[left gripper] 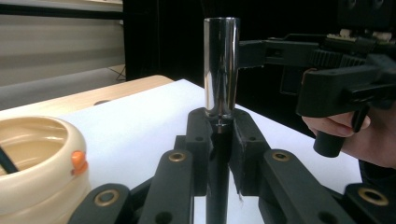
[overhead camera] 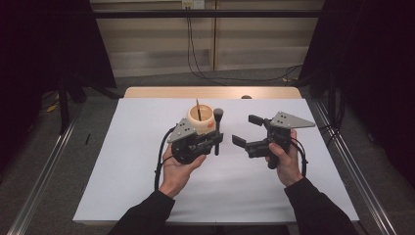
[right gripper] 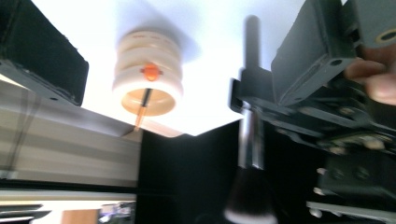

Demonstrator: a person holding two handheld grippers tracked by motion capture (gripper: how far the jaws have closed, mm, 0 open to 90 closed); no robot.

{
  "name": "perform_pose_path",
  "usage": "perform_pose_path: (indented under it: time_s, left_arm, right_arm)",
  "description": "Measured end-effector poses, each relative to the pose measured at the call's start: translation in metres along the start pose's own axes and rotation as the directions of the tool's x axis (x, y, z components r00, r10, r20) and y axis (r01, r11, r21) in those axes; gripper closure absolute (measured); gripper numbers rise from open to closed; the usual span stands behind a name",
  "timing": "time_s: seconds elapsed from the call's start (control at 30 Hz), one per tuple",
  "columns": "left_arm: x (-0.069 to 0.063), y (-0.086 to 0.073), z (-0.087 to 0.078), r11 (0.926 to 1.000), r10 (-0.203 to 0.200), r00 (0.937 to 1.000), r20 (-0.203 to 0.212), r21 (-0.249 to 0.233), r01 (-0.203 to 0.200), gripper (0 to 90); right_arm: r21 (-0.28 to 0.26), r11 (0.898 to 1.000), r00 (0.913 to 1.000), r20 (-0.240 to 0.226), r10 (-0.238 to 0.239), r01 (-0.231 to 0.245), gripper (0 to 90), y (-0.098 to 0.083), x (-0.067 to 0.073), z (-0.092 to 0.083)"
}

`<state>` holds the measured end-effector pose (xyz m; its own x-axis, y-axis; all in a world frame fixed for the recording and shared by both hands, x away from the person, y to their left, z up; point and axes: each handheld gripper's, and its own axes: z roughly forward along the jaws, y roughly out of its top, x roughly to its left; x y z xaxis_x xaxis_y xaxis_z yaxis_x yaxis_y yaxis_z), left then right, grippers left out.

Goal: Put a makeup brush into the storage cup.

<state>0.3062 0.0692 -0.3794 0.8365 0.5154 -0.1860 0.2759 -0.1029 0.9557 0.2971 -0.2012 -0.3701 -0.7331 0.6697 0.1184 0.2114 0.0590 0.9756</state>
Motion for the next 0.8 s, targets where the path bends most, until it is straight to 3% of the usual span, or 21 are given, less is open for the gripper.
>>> perform_pose_path:
  time_s: [0.13,0.17,0.23,0.27,0.4,0.57,0.7,0.8]
  left_arm:
    - [0.001,0.002,-0.005,0.9999,-0.007,1.0,0.003,-0.012,0.007,79.5]
    - [0.0,0.003,-0.007,0.9999,-0.006,0.9998,-0.019,-0.009,0.006,79.5]
    - [0.003,0.003,-0.009,0.9998,-0.01,0.9999,-0.006,-0.017,0.01,79.5]
    - [0.004,0.004,-0.01,0.9999,-0.01,0.9996,-0.026,-0.008,0.009,79.5]
    - [0.007,0.005,-0.012,0.9996,-0.023,0.999,-0.039,-0.018,0.023,79.5]
    - [0.012,0.009,-0.017,0.9994,-0.015,0.999,-0.042,-0.033,0.013,79.5]
    - [0.016,0.009,-0.023,0.9993,-0.016,0.9974,-0.07,-0.034,0.013,79.5]
    - [0.019,0.008,-0.026,0.9995,-0.002,0.9972,-0.074,-0.032,0.0,79.5]
  right_arm:
    - [0.0,1.0,0.9998,0.02,0.002,-0.002,1.7,-0.002,-0.004,-0.005]
    - [-0.002,1.0,0.9996,0.029,0.0,0.0,1.7,-0.002,-0.005,-0.007]
    - [0.005,1.0,0.999,0.044,0.001,-0.001,0.8,-0.005,-0.007,-0.01]
    - [0.011,1.0,0.9985,0.055,-0.003,0.002,0.8,-0.006,-0.007,-0.012]
    - [0.022,1.0,0.9968,0.079,-0.011,0.01,1.2,-0.013,-0.011,-0.017]
    - [0.03,0.999,0.9943,0.106,-0.015,0.012,0.8,-0.017,-0.012,-0.023]
    - [0.062,0.998,0.9918,0.126,-0.023,0.016,1.5,-0.025,-0.016,-0.029]
    - [0.062,0.998,0.989,0.148,-0.007,-0.002,0.4,-0.028,-0.018,-0.034]
